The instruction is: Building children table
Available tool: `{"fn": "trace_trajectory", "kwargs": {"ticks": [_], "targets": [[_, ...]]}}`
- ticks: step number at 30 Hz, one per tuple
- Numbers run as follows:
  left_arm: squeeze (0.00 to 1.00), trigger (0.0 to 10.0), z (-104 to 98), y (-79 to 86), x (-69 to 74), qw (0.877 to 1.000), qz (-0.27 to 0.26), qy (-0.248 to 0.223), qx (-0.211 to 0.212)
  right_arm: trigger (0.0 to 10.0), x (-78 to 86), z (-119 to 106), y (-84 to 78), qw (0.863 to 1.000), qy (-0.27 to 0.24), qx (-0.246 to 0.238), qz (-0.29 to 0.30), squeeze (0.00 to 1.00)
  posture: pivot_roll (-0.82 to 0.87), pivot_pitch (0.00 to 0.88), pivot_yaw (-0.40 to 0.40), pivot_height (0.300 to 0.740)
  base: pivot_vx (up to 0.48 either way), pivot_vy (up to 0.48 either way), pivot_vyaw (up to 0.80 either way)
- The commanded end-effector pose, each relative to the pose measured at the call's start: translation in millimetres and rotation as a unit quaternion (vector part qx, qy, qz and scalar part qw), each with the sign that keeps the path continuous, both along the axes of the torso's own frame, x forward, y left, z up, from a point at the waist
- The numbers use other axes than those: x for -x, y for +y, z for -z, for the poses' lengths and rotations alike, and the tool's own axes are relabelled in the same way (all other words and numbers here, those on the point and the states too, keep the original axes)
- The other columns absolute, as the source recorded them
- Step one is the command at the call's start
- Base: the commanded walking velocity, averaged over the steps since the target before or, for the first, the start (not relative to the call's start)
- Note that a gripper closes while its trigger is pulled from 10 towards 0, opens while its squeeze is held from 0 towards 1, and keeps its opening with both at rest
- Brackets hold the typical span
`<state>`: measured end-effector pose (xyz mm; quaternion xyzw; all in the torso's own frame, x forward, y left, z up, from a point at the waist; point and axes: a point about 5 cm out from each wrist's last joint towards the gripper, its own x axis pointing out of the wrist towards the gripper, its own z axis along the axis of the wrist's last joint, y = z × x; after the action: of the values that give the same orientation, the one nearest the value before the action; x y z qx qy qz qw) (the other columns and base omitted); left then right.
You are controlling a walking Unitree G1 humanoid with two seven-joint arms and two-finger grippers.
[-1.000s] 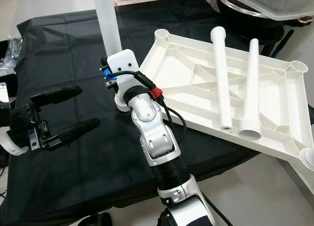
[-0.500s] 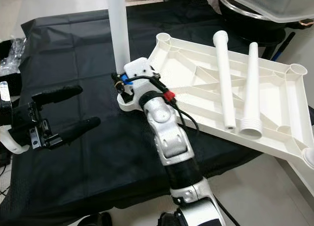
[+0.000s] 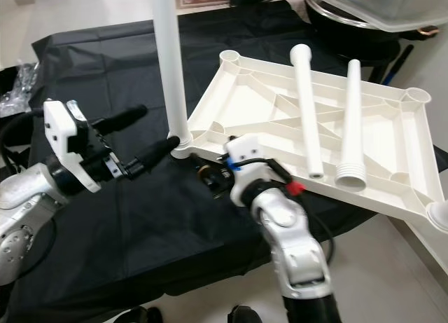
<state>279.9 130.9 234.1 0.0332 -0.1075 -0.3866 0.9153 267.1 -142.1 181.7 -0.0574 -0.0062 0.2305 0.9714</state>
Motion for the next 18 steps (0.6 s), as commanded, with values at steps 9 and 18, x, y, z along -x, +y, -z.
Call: {"fn": "trace_trajectory", "kwargs": {"ticks": [9, 18], "targets": [[0.0, 10.0, 4.6, -15.6, -51.5, 0.993, -0.115, -0.017, -0.002, 10.0, 29.9, 21.5, -34.2, 0.997, 0.064, 0.011, 0.044, 0.0, -0.07, 0.148, 0.033, 0.74, 0.0, 0.0, 0.0], [0.0, 10.0, 1.4, -38.1, -71.8, 0.996, -0.089, -0.025, -0.01, 10.0, 46.8, 33.6, -40.1, 0.993, 0.1, 0.017, 0.054, 0.0, -0.09, 0.144, 0.049, 0.74, 0.0, 0.0, 0.0]]}}
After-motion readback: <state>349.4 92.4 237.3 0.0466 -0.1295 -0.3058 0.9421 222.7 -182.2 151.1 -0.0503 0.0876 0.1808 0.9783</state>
